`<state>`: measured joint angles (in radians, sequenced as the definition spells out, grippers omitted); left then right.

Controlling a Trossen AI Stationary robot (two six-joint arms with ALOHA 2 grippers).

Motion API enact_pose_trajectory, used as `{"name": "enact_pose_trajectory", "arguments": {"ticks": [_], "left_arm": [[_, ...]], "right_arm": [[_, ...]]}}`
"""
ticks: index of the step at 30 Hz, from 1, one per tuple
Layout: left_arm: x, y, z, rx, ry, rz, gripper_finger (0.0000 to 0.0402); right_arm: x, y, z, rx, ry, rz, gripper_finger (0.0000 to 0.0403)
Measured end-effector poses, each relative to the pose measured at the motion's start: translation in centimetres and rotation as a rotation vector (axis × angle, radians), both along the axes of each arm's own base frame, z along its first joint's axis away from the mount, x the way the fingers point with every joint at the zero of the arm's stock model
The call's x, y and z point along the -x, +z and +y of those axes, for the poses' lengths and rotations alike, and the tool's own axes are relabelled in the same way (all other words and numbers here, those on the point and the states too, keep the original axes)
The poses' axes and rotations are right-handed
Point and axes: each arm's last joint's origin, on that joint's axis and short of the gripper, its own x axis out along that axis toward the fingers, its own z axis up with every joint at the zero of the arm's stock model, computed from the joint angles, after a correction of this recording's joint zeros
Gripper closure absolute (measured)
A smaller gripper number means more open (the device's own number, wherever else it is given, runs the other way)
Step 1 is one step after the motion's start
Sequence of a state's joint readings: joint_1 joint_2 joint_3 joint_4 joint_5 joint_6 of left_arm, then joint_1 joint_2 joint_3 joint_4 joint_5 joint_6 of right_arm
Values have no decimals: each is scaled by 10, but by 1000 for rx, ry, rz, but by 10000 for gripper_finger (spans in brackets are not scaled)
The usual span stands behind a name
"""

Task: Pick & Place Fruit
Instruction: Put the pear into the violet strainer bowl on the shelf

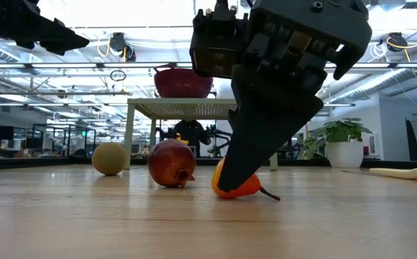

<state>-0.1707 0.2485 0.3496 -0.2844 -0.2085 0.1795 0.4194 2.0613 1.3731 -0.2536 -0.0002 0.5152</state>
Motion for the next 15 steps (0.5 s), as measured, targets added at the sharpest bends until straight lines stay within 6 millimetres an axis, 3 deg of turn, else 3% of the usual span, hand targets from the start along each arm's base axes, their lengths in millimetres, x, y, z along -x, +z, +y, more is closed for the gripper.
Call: {"name": "enact_pose_trajectory", "arguments": {"ticks": [4,11,15], "left_arm": [[0,0,0,0,0,0,174],[0,0,0,0,0,0,174],[0,0,0,0,0,0,174]], "right_arm": [[0,0,0,-4,-9,3,244],[0,1,0,-35,-61,17,300],[1,3,0,-52,-76,24,311]]}}
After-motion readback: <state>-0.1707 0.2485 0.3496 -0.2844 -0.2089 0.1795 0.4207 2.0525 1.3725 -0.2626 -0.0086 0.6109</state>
